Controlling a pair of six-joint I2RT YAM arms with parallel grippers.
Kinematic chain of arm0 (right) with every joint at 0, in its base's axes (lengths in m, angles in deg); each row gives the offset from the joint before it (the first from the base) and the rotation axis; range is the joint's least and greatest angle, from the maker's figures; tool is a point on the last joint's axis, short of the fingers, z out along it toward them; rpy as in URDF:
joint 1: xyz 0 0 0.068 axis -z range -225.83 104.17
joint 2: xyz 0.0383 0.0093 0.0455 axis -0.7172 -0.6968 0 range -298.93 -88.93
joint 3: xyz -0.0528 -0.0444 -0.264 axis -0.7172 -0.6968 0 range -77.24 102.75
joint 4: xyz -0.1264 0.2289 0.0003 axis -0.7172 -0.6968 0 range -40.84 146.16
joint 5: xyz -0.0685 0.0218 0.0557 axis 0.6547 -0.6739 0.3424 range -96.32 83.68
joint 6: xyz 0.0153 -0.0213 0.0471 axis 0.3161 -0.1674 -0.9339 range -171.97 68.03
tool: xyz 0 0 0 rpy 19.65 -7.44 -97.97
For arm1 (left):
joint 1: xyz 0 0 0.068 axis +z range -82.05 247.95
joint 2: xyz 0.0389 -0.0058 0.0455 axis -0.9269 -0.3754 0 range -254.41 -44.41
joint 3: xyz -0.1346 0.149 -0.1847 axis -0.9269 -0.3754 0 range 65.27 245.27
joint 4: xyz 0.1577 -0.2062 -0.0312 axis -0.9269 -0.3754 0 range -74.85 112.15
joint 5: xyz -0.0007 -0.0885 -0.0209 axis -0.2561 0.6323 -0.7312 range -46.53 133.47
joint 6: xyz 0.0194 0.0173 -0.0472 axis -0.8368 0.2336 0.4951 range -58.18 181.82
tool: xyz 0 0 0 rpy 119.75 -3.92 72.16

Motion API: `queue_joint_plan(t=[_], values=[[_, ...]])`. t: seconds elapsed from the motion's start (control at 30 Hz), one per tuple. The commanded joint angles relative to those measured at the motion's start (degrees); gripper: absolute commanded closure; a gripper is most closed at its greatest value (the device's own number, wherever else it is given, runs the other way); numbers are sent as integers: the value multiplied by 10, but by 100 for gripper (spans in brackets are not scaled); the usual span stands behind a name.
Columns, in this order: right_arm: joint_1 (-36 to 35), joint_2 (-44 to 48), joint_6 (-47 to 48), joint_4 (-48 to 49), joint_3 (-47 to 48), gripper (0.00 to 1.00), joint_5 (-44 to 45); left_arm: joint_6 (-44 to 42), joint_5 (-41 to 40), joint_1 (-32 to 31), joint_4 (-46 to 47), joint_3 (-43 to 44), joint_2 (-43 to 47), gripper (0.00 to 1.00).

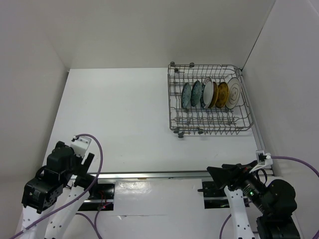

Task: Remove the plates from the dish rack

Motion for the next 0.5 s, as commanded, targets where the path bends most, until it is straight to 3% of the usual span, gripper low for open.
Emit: queue_joint_plan(t=[0.0,0.2,0.47], values=[[-5,-12,-5,5,-2,0,1,16,-16,4,13,18,7,0],[-5,-90,20,5,41,0,27,-10,-21,4,12,31,12,0],[-5,-351,104,52,150,0,169,-73,-25,4,94,83,-78,0]])
